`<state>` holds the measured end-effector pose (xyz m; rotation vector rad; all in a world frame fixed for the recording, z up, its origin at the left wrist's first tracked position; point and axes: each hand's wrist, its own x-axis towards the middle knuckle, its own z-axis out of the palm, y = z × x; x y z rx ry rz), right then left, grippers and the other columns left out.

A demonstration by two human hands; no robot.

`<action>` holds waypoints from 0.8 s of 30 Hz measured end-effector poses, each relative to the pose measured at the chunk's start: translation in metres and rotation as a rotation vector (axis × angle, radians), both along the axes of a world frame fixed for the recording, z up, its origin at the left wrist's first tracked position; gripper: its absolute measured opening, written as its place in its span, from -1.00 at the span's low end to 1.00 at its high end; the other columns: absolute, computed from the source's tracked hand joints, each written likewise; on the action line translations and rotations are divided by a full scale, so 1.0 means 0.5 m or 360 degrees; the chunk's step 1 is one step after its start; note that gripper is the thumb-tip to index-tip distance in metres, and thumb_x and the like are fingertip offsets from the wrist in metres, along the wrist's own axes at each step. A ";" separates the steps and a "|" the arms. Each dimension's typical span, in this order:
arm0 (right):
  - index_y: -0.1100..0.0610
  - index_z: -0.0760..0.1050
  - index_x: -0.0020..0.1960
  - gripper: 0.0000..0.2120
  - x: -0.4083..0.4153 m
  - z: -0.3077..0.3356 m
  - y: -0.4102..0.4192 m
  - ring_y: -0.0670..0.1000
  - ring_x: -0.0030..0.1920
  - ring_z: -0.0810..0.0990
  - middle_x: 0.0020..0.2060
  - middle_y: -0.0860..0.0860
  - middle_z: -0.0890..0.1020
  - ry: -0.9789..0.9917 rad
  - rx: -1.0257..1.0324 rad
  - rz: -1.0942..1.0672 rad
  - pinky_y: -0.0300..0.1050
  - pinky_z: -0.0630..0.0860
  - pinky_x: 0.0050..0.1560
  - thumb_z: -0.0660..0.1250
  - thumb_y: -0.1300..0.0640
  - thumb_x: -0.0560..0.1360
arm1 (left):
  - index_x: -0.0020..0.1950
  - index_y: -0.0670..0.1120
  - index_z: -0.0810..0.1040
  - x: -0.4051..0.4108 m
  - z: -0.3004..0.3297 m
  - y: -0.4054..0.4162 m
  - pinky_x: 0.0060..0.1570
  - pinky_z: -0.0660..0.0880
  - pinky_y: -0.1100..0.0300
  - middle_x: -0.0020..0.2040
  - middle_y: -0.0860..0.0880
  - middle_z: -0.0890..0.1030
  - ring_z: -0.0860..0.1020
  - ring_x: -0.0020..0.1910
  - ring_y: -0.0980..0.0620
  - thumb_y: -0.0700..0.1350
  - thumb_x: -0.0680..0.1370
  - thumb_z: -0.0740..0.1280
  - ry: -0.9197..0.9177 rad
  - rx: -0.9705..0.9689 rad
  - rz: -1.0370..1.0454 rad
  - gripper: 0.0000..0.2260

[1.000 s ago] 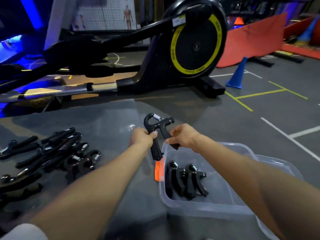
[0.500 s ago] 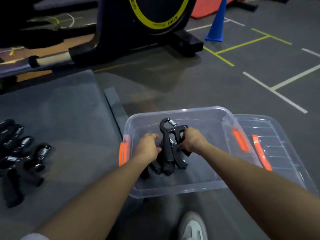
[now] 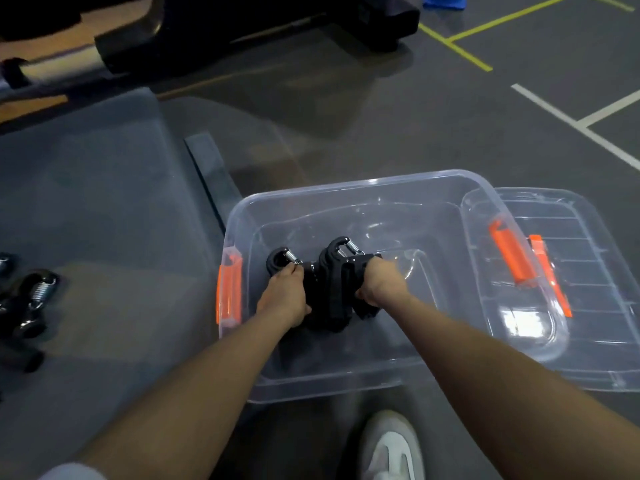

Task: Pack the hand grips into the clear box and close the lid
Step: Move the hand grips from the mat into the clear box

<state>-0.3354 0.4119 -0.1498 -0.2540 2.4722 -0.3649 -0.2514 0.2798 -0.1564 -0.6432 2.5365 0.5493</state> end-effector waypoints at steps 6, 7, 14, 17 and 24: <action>0.27 0.50 0.16 -0.72 0.011 -0.009 -0.013 0.18 0.15 0.60 0.13 0.19 0.60 0.0064 -0.0020 0.0067 -0.07 0.53 0.05 0.36 0.28 0.45 | 0.54 -0.13 0.05 -0.002 -0.008 -0.007 0.50 0.13 0.06 0.58 -0.05 0.00 0.10 0.54 -0.08 -0.16 0.46 0.42 -0.0011 0.0061 0.0003 -0.23; 0.27 0.51 0.15 -0.71 0.011 -0.007 -0.012 0.18 0.15 0.60 0.12 0.19 0.61 0.0063 -0.0014 0.0077 -0.07 0.53 0.04 0.38 0.27 0.44 | 0.54 -0.13 0.04 -0.002 -0.009 -0.007 0.50 0.13 0.06 0.58 -0.05 0.00 0.10 0.54 -0.08 -0.16 0.46 0.42 -0.0006 0.0065 0.0003 -0.24; 0.21 0.52 0.15 -0.72 0.016 0.043 -0.021 0.19 0.12 0.60 0.10 0.17 0.62 0.0094 -0.0035 0.0122 -0.04 0.53 0.01 0.38 0.19 0.45 | 0.46 -0.09 0.26 0.002 0.022 -0.006 0.42 0.28 0.06 0.50 -0.10 0.23 0.30 0.44 -0.12 -0.17 0.47 0.39 0.0109 0.0155 0.0058 -0.41; 0.22 0.52 0.14 -0.74 0.013 0.103 -0.059 0.23 0.11 0.59 0.09 0.20 0.62 0.0180 -0.0157 0.0131 -0.02 0.53 0.05 0.35 0.16 0.47 | 0.39 -0.09 0.37 0.004 0.085 -0.020 0.33 0.34 0.12 0.38 -0.13 0.39 0.41 0.34 -0.13 -0.19 0.49 0.35 0.0346 0.0173 0.0137 -0.53; 0.19 0.53 0.20 -0.67 0.068 0.279 -0.222 0.16 0.18 0.58 0.13 0.19 0.62 0.0336 -0.0435 0.0368 -0.06 0.49 0.18 0.40 0.12 0.46 | 0.29 -0.12 0.46 0.098 0.259 -0.159 0.23 0.44 0.06 0.25 -0.17 0.48 0.51 0.21 -0.17 -0.20 0.48 0.32 0.0688 0.0035 0.0292 -0.63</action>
